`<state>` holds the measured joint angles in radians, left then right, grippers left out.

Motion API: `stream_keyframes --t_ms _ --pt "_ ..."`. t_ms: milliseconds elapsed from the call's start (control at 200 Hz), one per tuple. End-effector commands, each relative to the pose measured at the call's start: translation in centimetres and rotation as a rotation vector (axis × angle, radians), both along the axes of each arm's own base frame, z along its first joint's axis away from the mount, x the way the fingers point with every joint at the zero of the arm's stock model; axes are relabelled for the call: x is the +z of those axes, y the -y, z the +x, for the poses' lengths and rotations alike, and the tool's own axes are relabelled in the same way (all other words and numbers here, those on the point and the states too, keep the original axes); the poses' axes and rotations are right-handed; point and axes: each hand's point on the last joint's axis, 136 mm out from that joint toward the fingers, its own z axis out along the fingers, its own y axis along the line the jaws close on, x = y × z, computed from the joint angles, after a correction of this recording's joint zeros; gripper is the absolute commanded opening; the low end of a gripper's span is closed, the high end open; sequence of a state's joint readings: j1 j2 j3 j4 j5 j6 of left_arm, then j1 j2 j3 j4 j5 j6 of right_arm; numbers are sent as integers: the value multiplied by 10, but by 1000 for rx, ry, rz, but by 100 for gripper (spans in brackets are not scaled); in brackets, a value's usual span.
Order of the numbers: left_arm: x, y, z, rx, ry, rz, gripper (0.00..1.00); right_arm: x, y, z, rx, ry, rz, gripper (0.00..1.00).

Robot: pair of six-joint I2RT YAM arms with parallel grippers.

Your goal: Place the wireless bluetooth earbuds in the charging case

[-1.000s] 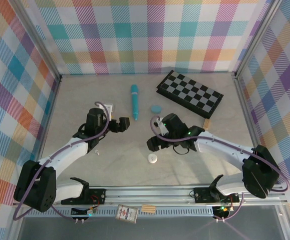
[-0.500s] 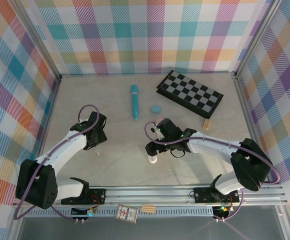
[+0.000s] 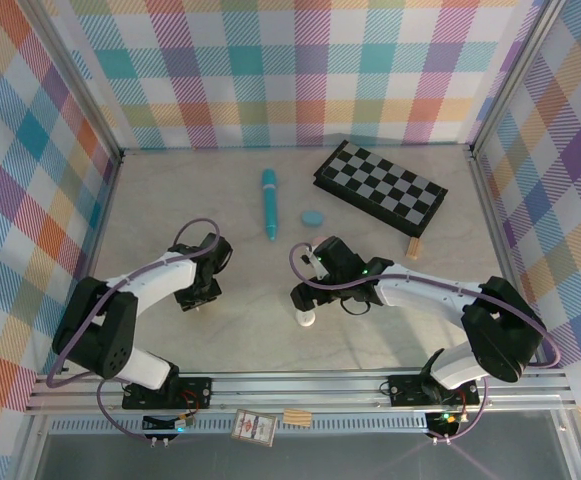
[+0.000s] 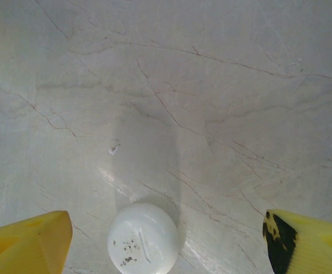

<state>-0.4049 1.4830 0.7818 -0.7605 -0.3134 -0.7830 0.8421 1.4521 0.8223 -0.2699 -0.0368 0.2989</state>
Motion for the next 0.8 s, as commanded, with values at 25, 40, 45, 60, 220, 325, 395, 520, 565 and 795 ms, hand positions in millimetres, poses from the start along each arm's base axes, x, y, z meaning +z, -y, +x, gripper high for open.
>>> stream_keyframes --t_ms 25,40,45,60,220,325,395,520,565,795 --pt "-8 6 0 21 -12 -21 34 -1 2 -2 -9 5 -1 86" --pt "-8 6 1 23 -12 -20 33 -1 2 -2 -10 5 -1 86" --pt "-8 6 0 24 -12 -20 33 -1 2 -2 -10 4 -1 86" --pt "-9 5 0 25 -14 -19 32 -1 2 -1 -11 5 -1 86" --pt "-10 4 -2 33 -19 -10 24 -4 4 0 -19 5 -18 86" --pt "-8 4 -3 34 -21 -13 19 -4 4 1 -22 3 -24 86" --pt "-6 5 -4 34 -15 -17 15 -3 5 1 -27 7 -25 86" --pt "3 8 -2 26 5 -27 15 -1 5 2 -39 11 -21 86" --pt "7 12 0 19 20 -35 15 0 5 3 -45 13 -17 86" --pt "21 48 24 -53 67 -90 16 7 23 14 -172 12 21 86"
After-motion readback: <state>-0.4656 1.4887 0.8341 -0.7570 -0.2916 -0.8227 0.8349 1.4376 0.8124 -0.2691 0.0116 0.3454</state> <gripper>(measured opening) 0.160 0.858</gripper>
